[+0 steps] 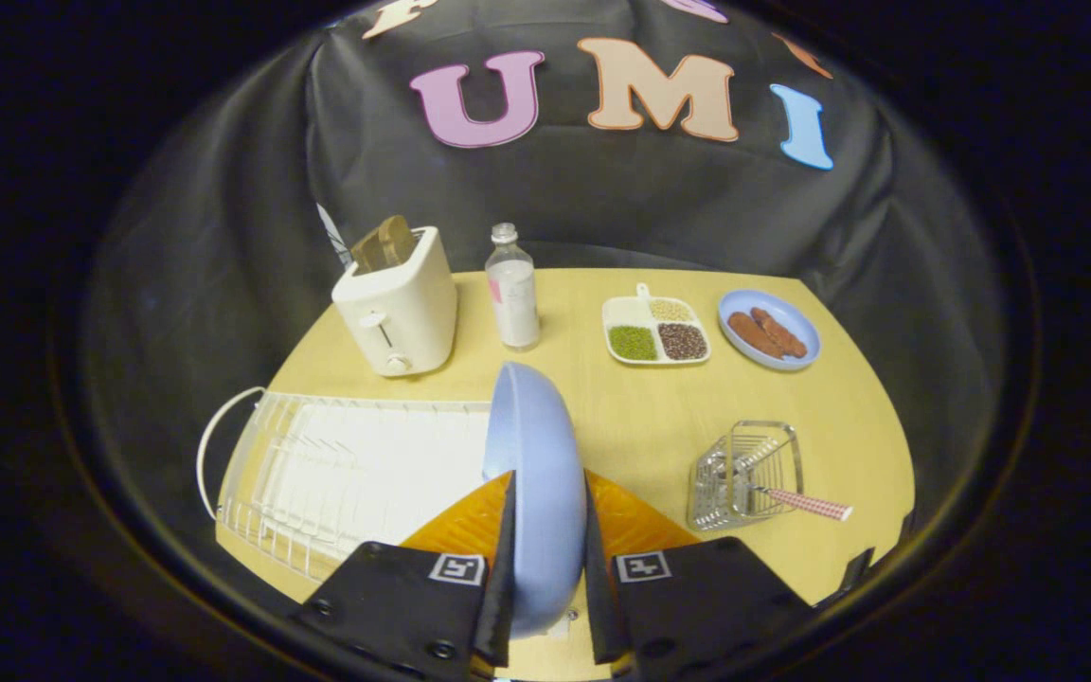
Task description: Take the plate from the dish rack, then take the spoon from the basket and place it into the plate.
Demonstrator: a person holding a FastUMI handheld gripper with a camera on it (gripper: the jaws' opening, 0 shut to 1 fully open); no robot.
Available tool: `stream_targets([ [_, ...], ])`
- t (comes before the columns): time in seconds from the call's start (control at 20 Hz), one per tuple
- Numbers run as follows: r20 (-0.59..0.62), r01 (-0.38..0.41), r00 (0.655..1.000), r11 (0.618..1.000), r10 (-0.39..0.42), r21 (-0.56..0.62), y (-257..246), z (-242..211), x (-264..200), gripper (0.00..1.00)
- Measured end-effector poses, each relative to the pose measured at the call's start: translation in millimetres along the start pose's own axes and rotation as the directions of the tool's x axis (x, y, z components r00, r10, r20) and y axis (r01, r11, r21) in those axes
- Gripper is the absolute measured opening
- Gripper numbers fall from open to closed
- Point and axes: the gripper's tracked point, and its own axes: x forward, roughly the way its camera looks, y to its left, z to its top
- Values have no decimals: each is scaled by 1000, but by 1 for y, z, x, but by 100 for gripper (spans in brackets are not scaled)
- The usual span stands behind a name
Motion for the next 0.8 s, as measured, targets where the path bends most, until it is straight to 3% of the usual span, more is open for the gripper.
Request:
stream_targets([
  [0.2,1,140,990,989,-140,-42,-11,7,-5,27],
  [0.45,-28,216,975,974,-219,-64,-4,9,-12,25],
  [0.6,17,278,960,955,-278,-99,-6,24,-27,25],
  [0.7,46,298,955,949,-294,-107,-9,35,-37,25],
  [0.8,50,258,966,965,-255,-50,-5,42,-46,25],
])
